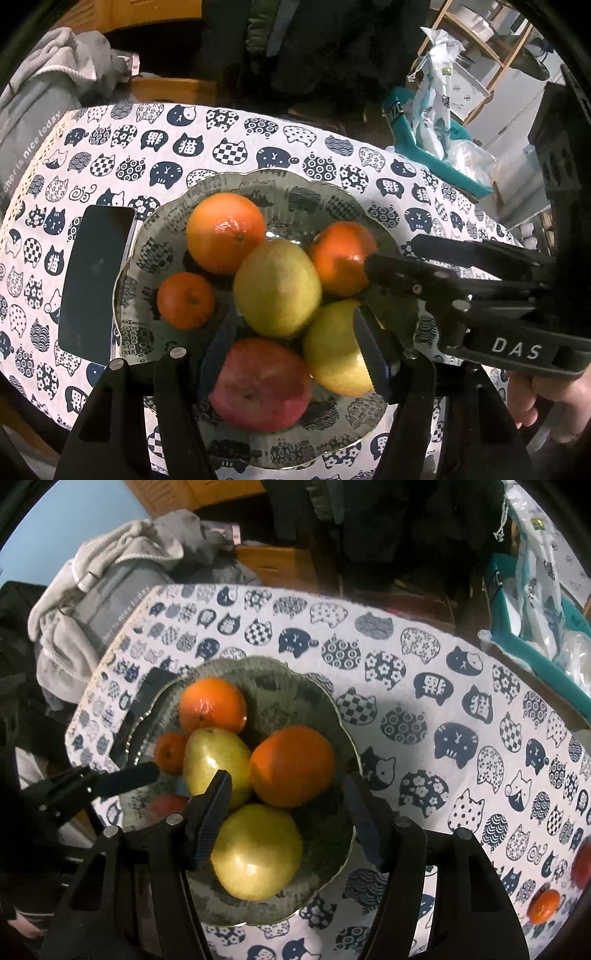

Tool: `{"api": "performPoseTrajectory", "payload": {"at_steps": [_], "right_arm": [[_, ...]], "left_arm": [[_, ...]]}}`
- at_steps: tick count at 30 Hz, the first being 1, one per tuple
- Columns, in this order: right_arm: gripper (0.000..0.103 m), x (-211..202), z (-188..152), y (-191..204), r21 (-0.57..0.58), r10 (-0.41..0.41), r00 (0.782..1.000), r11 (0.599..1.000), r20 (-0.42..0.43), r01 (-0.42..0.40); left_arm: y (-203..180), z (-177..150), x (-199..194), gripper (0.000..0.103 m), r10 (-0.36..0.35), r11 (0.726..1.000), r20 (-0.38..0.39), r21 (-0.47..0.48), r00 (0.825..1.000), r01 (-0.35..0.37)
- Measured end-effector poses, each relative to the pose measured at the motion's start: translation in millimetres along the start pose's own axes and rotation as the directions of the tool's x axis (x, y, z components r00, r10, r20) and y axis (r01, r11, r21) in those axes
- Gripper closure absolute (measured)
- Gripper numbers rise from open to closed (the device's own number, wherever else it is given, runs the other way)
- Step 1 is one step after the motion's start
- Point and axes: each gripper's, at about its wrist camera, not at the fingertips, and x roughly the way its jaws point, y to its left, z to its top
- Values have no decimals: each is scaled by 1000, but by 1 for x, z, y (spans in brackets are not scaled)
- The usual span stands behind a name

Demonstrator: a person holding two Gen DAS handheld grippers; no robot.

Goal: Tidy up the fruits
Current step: 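Lower the pear and orange into the bowl and open both tools, then withdraw both tools toward the last red apple and small orange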

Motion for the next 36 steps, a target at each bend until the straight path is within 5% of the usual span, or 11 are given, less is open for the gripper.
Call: {"api": "performPoseTrajectory", "payload": {"at_steps": [13, 23, 36], "right_arm": [[37, -58, -6, 2, -33, -75, 988, 996, 133, 80], [37, -108, -20, -5, -32, -90, 970, 994, 227, 100], [32, -157, -49, -44, 32, -127, 949, 992, 289, 123]], "left_arm": [[-29, -2, -35, 24, 33, 997, 75, 73, 997, -38], [-58, 0, -66, 22, 26, 992, 144, 121, 989, -43], [-105, -5, -77, 22, -15, 982, 146, 191, 989, -13]]}}
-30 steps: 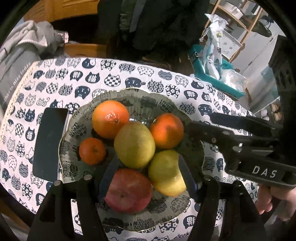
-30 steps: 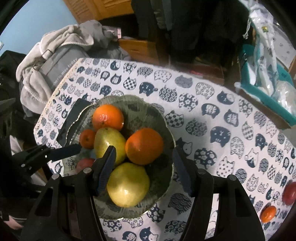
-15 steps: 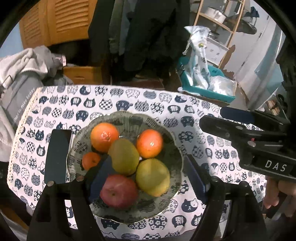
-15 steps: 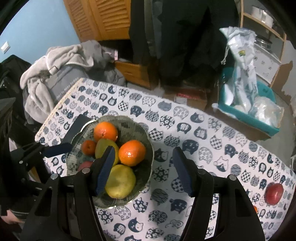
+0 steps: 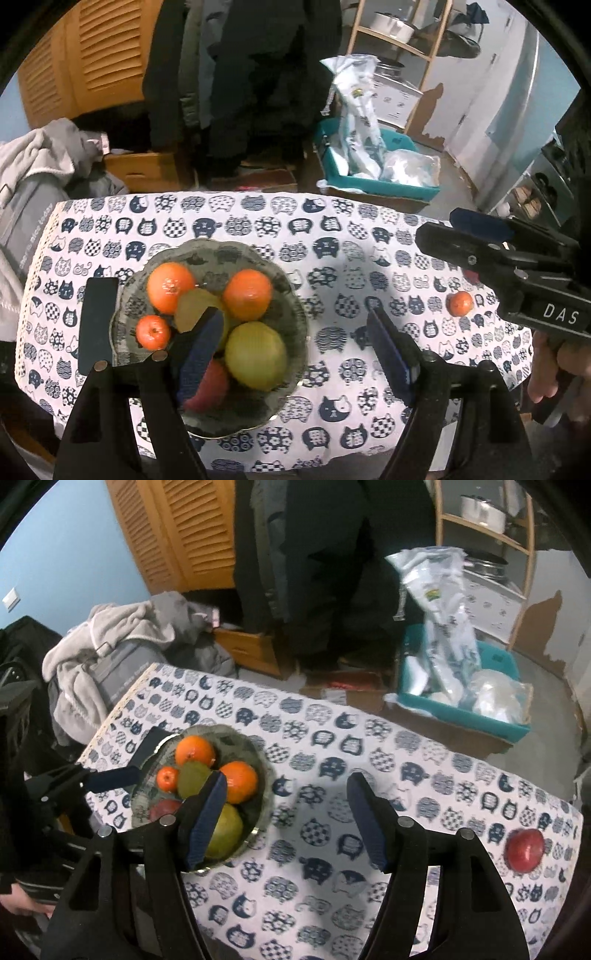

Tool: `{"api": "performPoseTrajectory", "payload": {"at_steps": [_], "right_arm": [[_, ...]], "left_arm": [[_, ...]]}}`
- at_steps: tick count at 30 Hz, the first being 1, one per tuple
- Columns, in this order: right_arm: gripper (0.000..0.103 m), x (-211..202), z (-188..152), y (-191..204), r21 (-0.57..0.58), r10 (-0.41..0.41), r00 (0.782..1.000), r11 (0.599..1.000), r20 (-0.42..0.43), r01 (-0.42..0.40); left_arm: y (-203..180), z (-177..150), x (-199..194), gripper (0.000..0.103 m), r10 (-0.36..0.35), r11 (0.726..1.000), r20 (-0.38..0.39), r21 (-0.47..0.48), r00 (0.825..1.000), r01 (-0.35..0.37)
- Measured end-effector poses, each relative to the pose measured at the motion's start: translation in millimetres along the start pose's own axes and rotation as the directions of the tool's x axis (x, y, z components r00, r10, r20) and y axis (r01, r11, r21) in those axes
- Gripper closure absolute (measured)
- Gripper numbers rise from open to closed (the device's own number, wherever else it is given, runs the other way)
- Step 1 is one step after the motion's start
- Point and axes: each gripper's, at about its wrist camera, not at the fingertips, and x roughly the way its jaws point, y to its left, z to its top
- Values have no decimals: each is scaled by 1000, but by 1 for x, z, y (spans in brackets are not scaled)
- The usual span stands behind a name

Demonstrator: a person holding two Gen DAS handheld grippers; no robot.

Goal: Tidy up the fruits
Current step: 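Withdraw both tools toward the last red apple and small orange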

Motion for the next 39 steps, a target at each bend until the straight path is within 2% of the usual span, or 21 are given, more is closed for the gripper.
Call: {"api": "performPoseTrajectory", "payload": {"at_steps": [3, 7, 24, 31, 39], "right_arm": [[31, -11, -6, -16, 23, -17, 1000, 1000, 10, 17], [22, -25, -14, -33, 33, -51, 998, 998, 28, 50], [21, -65, -55, -117, 152, -137, 990, 980, 34, 131], [21, -76, -73, -155, 208, -183, 983, 962, 14, 176], [21, -86, -94, -199, 273, -235, 972, 934, -11, 229]], "left_arm": [[-14, 1, 1, 18, -10, 1000, -2, 25, 1000, 10], [-32, 1, 3, 17, -24, 998, -6, 52, 1000, 25], [-117, 5, 17, 17, -47, 986, -46, 158, 998, 53], [-152, 8, 33, 17, -50, 979, -76, 195, 996, 64], [-188, 14, 47, 17, -37, 965, -77, 258, 996, 56]]}}
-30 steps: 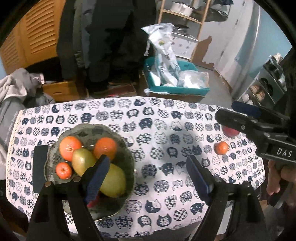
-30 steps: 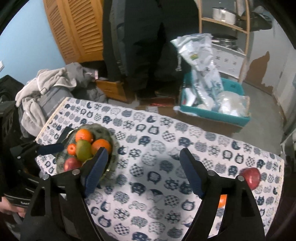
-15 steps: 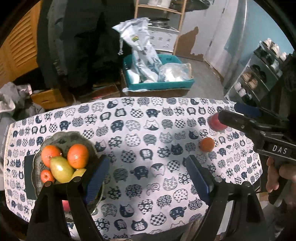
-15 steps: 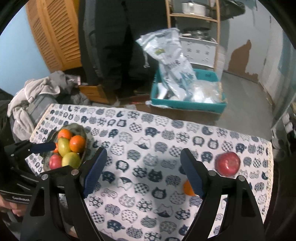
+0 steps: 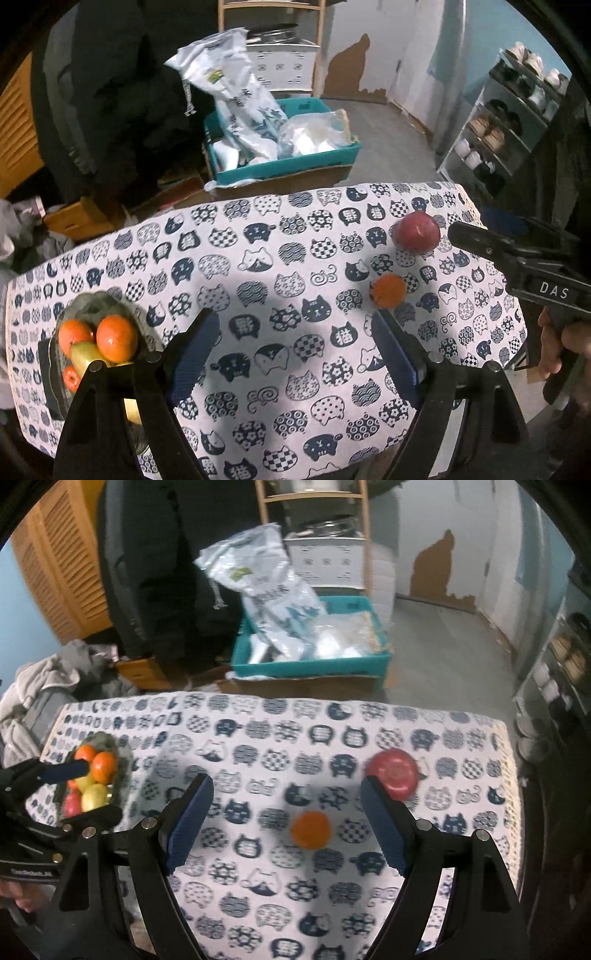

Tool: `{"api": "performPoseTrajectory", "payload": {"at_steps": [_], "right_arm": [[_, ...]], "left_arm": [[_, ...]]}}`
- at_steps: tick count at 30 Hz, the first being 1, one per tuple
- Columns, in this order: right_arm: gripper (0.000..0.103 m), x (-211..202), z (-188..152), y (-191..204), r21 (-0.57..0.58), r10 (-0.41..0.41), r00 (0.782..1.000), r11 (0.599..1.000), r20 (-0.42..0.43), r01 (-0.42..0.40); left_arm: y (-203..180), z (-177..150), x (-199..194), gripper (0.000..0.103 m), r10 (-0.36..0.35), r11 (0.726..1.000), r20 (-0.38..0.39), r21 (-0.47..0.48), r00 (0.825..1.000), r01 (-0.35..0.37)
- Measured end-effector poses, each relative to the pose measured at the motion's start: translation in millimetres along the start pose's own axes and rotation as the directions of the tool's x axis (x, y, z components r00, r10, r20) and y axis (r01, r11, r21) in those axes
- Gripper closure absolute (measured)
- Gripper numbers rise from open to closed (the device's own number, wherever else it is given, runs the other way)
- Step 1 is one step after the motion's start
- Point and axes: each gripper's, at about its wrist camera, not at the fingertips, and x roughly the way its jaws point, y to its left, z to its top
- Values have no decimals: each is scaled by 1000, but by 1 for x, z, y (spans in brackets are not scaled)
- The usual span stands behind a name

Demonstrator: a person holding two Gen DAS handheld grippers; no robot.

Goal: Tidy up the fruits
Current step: 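Withdraw both tools toward the last red apple and small orange, then grasp the small orange with the left tool while the right tool grasps the red apple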

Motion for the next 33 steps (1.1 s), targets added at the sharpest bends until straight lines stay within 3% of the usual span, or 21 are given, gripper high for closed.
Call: {"api": "performPoseTrajectory", "payload": {"at_steps": [13, 18, 26, 33], "right_arm": [[21, 39, 5, -62, 29, -96, 988, 995, -121, 100], [21, 66, 10, -77, 40, -79, 981, 995, -179, 88], [21, 111, 5, -95, 31, -95, 957, 994, -274, 108], [21, 138, 2, -104, 9, -103, 949, 994, -299, 111]], "left_arm": [[-28, 27, 45, 17, 0, 999, -65, 46, 998, 3], [-35, 37, 69, 17, 3, 997, -94, 72, 996, 3], [-38, 49, 113, 17, -57, 997, -166, 50, 985, 67], [-48, 56, 146, 17, -111, 993, -214, 22, 970, 118]]}}
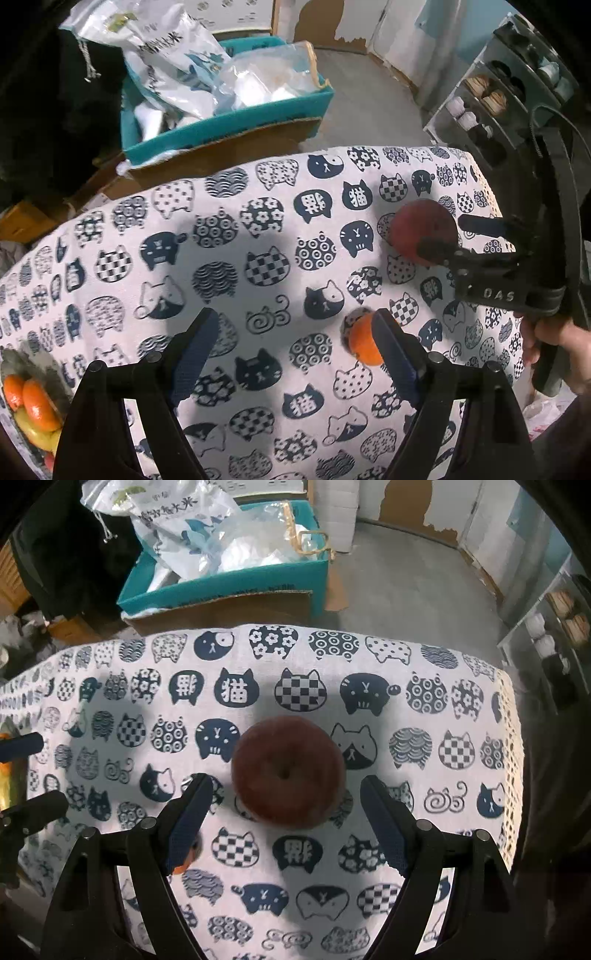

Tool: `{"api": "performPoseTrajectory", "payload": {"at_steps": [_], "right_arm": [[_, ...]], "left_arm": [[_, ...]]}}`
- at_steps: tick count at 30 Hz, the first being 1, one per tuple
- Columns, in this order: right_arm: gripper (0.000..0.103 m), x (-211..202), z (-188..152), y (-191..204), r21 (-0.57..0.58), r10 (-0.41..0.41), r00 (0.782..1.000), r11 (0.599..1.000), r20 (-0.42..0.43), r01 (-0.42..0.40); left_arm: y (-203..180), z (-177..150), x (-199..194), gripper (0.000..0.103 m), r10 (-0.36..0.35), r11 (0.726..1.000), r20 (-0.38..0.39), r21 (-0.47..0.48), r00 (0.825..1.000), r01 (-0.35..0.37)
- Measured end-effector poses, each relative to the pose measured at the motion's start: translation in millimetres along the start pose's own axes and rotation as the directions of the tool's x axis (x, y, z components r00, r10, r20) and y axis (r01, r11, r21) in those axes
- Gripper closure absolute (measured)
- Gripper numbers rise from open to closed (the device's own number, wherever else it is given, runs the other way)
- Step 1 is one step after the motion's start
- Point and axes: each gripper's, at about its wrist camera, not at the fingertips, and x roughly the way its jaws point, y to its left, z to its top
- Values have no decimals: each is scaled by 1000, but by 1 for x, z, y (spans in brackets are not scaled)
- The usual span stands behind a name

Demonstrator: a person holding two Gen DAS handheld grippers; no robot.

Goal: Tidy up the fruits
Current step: 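Grasp the small orange with the left tool while the right tool grasps the red apple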

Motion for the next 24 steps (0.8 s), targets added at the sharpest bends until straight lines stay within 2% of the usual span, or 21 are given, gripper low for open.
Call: {"api": "performPoseTrajectory", "payload": {"at_steps": [9, 13, 18, 24], "right_arm": [[21, 22, 2, -1, -21, -16, 1000, 1000, -10, 16], [29, 28, 1, -1, -29, 10, 1000, 1000, -16, -10], [30, 26, -4, 3, -34, -7, 1000, 999, -4, 7], [30, 6, -19, -2, 17, 13, 1000, 1000, 28, -13]], "left_arm": [[-5, 6, 21, 17, -23, 1000, -32, -4, 999, 23], [-9, 4, 25, 17, -31, 1000, -45, -1, 999, 31], [-17, -1, 28, 17, -62, 998, -60, -10, 996, 62], [-34, -13, 33, 17, -92, 996, -84, 4, 992, 92]]}}
